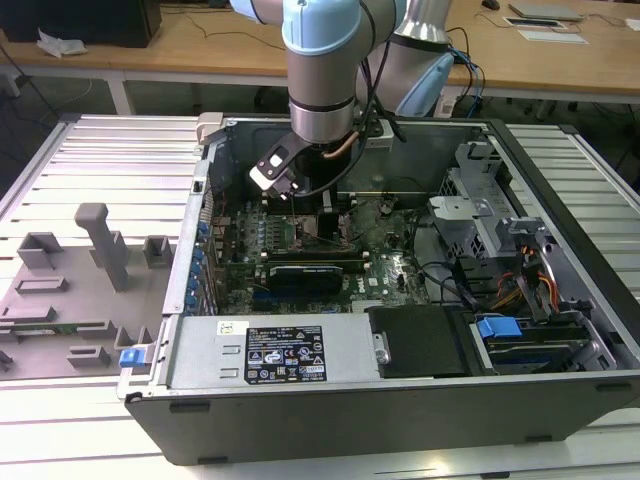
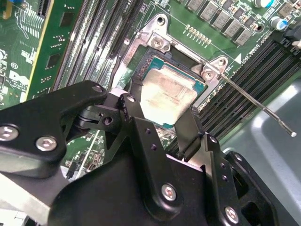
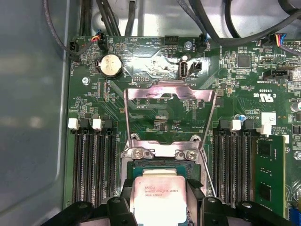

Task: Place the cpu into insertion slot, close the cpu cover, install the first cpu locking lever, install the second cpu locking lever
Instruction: 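Place the cpu into insertion slot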

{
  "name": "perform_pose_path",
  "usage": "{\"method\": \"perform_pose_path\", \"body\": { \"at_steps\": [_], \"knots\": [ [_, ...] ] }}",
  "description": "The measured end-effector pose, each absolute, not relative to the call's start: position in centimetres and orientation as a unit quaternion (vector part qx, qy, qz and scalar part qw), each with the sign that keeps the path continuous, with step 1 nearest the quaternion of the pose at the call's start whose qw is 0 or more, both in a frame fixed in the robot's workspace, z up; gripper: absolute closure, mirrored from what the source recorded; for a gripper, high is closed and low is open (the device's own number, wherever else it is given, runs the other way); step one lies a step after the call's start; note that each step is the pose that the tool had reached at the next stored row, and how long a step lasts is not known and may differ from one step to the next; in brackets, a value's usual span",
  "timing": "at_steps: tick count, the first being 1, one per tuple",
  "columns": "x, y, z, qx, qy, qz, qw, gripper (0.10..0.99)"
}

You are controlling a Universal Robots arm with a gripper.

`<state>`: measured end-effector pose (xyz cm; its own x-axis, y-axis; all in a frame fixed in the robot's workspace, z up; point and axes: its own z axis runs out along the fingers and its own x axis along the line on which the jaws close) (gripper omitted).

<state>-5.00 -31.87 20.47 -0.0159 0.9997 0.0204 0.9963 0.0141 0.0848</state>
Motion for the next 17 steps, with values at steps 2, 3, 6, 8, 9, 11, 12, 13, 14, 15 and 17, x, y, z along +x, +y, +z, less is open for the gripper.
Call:
{"method": "perform_pose_path", "body": {
  "at_steps": [2,3,6,8,9,11,12,13,14,15,17],
  "knots": [
    [-5.00,-31.88,20.48,0.704,0.709,0.035,0.024,0.557],
    [-5.00,-31.88,20.48,0.704,0.709,0.034,0.025,0.557],
    [-5.00,-31.88,20.47,0.706,0.707,0.031,0.027,0.557],
    [-4.99,-31.88,20.42,0.706,0.707,0.031,0.028,0.557],
    [-4.96,-31.88,20.39,0.706,0.707,0.031,0.027,0.557],
    [-4.90,-31.88,20.36,0.704,0.709,0.031,0.027,0.557],
    [-4.89,-31.88,20.33,0.704,0.709,0.031,0.027,0.557],
    [-4.89,-31.87,20.27,0.704,0.709,0.031,0.027,0.557],
    [-4.89,-31.88,20.22,0.704,0.709,0.031,0.027,0.557],
    [-4.89,-31.88,20.18,0.704,0.709,0.031,0.027,0.557],
    [-4.89,-31.88,20.09,0.704,0.709,0.031,0.027,0.557]
  ]
}}
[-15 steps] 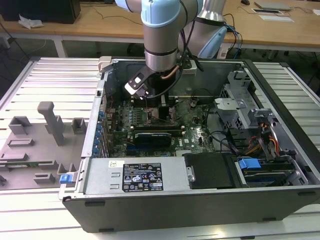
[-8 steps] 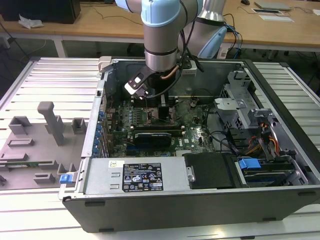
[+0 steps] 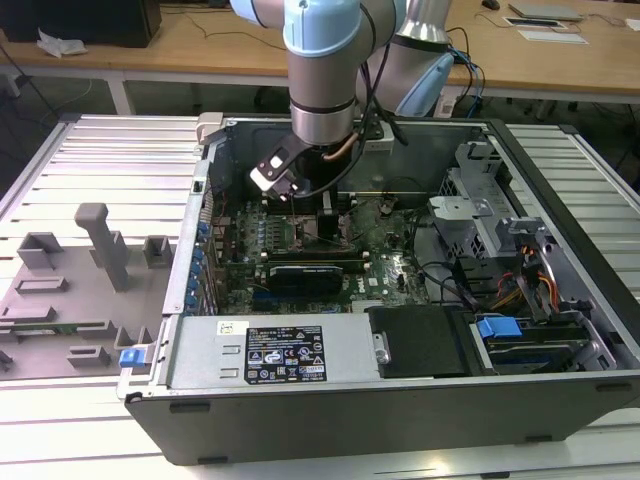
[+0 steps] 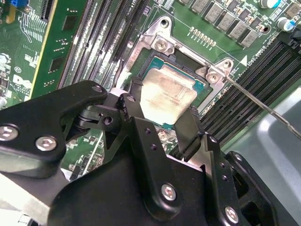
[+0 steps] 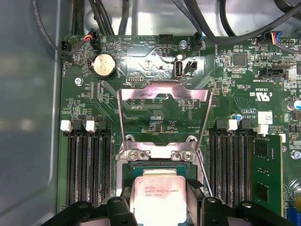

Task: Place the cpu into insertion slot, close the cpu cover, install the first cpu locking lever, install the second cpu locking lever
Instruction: 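Place the cpu into insertion slot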

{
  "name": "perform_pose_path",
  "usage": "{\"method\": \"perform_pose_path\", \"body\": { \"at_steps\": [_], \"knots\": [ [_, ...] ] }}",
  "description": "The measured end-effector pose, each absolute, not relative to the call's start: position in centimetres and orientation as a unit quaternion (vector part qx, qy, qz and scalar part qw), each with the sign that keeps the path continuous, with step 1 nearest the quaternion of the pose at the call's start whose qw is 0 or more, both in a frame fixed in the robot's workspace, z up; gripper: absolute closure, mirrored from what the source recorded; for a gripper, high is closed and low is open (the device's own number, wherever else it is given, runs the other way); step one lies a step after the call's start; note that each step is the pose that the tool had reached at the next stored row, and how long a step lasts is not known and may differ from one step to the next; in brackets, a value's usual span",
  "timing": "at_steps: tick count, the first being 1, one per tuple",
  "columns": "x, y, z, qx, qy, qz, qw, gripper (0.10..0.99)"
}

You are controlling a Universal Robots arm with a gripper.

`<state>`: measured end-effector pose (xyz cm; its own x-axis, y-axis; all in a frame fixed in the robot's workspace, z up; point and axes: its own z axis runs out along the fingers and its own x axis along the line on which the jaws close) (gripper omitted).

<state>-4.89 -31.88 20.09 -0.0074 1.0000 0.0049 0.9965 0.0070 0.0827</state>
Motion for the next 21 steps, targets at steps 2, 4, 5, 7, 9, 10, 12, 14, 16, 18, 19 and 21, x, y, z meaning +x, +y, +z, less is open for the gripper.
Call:
{"method": "perform_pose_path", "body": {
  "at_steps": [2,4,5,7,9,10,12,14,16,18,19,21],
  "knots": [
    [-4.89,-31.88,19.98,0.704,0.709,0.031,0.028,0.557],
    [-4.89,-31.89,19.97,0.704,0.709,0.031,0.027,0.557],
    [-4.89,-31.88,19.96,0.704,0.709,0.031,0.027,0.557],
    [-4.89,-31.88,19.95,0.704,0.709,0.031,0.027,0.557],
    [-4.89,-31.88,19.95,0.704,0.709,0.031,0.027,0.557],
    [-4.89,-31.88,19.95,0.704,0.709,0.031,0.027,0.557],
    [-4.89,-31.88,19.95,0.704,0.709,0.032,0.027,0.557],
    [-4.89,-31.87,19.95,0.704,0.709,0.033,0.027,0.557],
    [-4.89,-31.89,19.88,0.704,0.709,0.033,0.027,0.557],
    [-4.89,-31.88,19.86,0.704,0.709,0.033,0.027,0.557],
    [-4.89,-31.88,19.85,0.704,0.709,0.033,0.027,0.557],
    [-4.88,-31.86,19.81,0.704,0.709,0.033,0.027,0.545]
  ]
}}
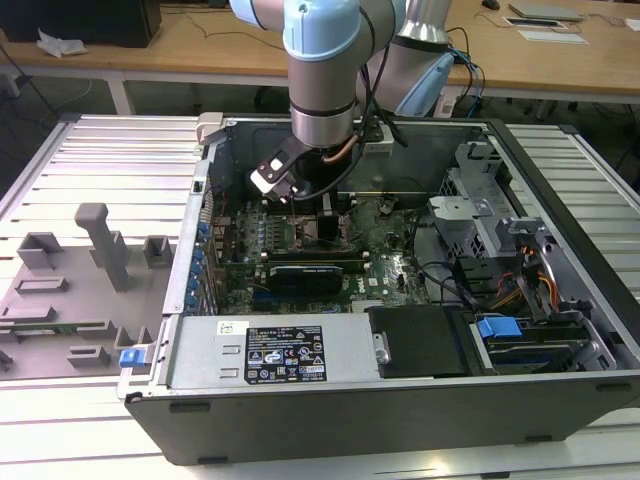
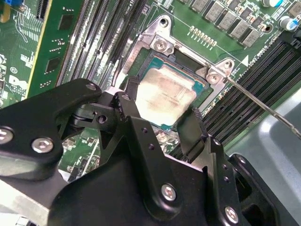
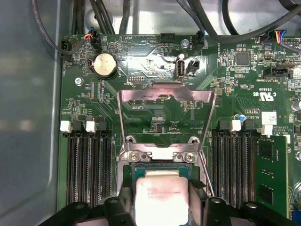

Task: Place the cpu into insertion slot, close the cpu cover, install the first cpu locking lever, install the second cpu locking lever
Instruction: 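Place the cpu into insertion slot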

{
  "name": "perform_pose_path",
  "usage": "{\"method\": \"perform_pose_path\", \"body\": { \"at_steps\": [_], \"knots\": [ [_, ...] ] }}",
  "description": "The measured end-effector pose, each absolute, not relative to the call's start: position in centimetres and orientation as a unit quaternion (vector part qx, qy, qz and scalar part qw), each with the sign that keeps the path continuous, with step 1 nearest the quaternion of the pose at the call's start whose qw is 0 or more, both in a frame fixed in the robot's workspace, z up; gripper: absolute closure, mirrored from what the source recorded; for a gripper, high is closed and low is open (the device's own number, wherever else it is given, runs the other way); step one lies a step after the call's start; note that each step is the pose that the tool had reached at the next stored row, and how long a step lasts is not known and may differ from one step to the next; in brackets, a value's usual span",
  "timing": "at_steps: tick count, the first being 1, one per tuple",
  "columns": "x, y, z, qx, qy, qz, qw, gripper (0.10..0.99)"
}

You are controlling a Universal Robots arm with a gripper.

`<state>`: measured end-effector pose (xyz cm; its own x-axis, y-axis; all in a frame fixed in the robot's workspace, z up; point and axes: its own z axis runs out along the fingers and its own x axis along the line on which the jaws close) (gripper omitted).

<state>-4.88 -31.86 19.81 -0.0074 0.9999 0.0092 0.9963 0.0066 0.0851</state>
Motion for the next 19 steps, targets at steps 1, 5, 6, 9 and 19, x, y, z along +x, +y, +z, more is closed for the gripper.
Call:
{"method": "perform_pose_path", "body": {
  "at_steps": [1,5,6,9,19],
  "knots": [
    [-4.9,-31.9,19.8,0.704,0.709,0.033,0.027,0.478],
    [-4.9,-31.9,19.9,0.704,0.709,0.033,0.027,0.478],
    [-4.9,-31.9,20.0,0.704,0.709,0.033,0.027,0.478],
    [-4.9,-31.9,20.2,0.704,0.709,0.033,0.027,0.478],
    [-4.9,-31.9,20.8,0.704,0.709,0.033,0.028,0.804]
  ]
}}
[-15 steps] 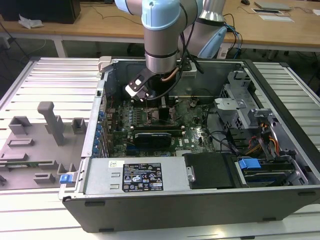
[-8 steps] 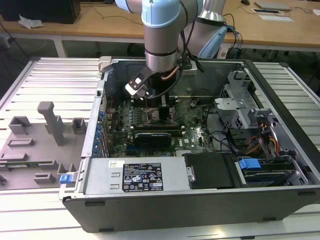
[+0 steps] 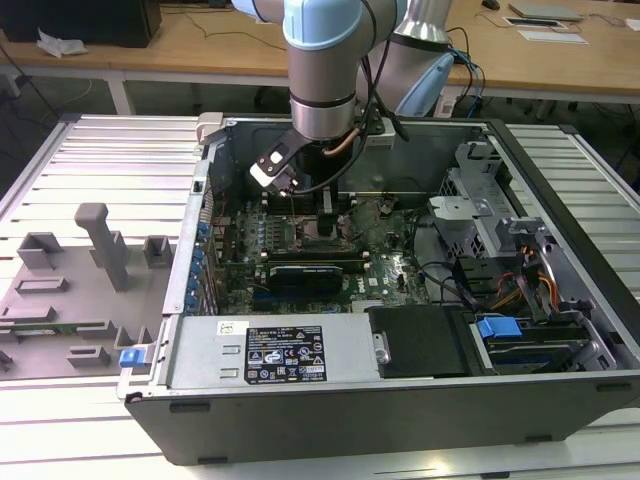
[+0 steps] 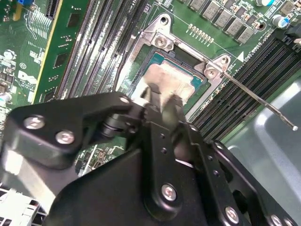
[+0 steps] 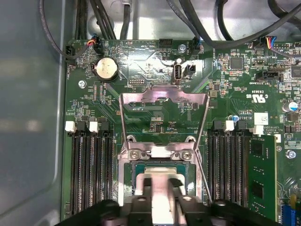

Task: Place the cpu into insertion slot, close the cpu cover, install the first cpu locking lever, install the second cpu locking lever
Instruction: 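Place the cpu into insertion slot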

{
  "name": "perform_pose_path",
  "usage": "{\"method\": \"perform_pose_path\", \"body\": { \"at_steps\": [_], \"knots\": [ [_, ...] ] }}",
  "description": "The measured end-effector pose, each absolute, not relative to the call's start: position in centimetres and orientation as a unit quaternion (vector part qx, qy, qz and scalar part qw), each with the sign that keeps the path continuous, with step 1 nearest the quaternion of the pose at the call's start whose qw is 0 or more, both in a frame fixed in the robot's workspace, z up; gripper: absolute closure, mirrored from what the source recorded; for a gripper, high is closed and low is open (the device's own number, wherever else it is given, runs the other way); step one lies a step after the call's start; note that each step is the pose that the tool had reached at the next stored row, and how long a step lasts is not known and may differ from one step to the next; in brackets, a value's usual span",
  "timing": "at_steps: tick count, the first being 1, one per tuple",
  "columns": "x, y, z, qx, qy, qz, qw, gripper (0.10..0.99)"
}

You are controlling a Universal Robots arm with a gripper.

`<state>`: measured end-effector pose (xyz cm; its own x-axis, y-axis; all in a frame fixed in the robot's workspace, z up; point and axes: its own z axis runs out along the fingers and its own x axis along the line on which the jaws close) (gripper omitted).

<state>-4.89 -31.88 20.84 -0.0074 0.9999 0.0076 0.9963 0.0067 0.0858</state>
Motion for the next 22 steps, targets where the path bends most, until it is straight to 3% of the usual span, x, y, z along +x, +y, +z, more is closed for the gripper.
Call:
{"method": "perform_pose_path", "body": {
  "at_steps": [3,22],
  "knots": [
    [-4.89,-31.88,20.85,0.704,0.709,0.033,0.028,0.980],
    [-5.59,-31.95,20.39,0.704,0.709,0.038,0.023,0.980]
  ]
}}
